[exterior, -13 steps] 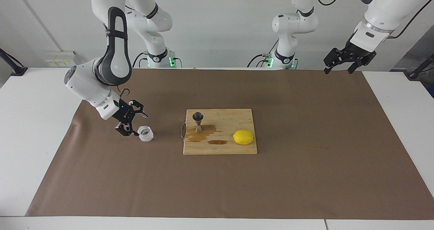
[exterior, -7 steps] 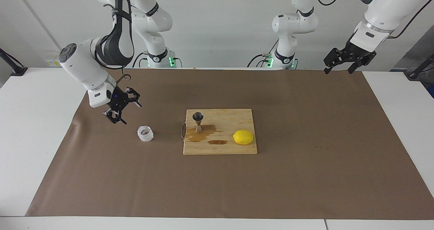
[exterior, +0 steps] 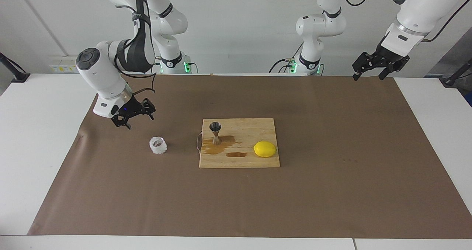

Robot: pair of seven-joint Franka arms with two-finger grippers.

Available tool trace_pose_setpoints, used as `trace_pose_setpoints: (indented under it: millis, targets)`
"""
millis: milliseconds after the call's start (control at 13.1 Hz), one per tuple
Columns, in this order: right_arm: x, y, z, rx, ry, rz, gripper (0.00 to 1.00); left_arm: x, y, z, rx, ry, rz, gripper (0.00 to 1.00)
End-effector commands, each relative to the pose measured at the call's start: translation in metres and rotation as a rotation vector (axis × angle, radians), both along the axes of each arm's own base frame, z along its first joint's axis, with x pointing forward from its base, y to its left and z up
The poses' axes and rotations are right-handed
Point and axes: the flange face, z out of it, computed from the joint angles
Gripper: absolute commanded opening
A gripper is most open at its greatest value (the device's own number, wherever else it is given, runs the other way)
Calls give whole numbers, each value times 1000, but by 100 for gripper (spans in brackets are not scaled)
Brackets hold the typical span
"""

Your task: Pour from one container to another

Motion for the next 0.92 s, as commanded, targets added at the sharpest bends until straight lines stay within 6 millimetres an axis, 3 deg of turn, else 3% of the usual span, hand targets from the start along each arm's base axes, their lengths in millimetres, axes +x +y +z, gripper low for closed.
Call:
trace_pose_setpoints:
  millis: [0,76,153,382,535,611,840]
  targets:
    - [2,7,44,-102,64,-176,100,-7,1,2,25,-20,-13,100]
    - [1,23,62,-130,89,-202,100,-7,1,1,25,-19,-13,100]
    - [-1,25,84,-144,100,-270,100,-7,1,1,25,-19,-12,100]
    - [-21,26,154,-140,93,-374,100,-12,4,0,24,11,1,100]
    - [-37,20,184,-109,61,-396,100,-12,4,1,24,9,1,100]
    - [-38,17,196,-103,35,-391,100,-12,4,1,24,9,1,100]
    - [-39,6,199,-100,30,-411,100,-12,4,1,24,9,1,100]
